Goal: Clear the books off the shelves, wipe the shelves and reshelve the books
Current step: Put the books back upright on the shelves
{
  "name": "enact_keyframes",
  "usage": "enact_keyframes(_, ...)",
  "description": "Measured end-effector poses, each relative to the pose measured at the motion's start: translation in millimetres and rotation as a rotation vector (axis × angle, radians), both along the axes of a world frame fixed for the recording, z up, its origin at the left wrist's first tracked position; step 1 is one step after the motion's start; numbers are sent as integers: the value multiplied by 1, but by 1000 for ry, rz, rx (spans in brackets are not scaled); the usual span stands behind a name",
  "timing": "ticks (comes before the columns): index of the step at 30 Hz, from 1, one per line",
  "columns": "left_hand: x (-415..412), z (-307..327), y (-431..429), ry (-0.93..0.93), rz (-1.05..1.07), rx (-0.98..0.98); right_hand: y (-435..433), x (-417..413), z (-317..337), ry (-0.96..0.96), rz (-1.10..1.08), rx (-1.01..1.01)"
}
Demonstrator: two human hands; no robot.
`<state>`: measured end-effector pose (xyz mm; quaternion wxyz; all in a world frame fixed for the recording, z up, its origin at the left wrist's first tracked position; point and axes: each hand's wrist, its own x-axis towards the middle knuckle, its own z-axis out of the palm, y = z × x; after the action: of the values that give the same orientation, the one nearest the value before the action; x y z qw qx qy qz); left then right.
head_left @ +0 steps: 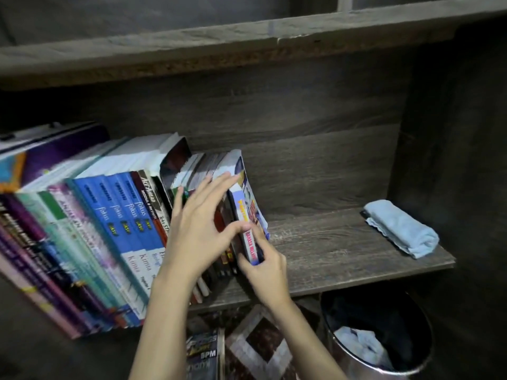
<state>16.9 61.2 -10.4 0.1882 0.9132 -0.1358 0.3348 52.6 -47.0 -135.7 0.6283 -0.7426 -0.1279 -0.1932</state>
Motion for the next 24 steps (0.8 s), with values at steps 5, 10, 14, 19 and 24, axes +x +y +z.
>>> enact_keyframes(5,2,0,2,13,10,-3,-35,16,-5,203,454,-248)
enact_keyframes(10,3,1,3,31,14,-24,-43,13,-7,287,448,-229)
enact_keyframes(14,8,-5,-1,-32,83,1,-37,17,-12,238,335,-224)
enact_keyframes(19,16,-12,-4,-108,147,-6,-37,23,-10,251,341,-135)
enact_keyframes(24,22,-15,-7,-165,189,-15,-36,30,-13,272,329,-125)
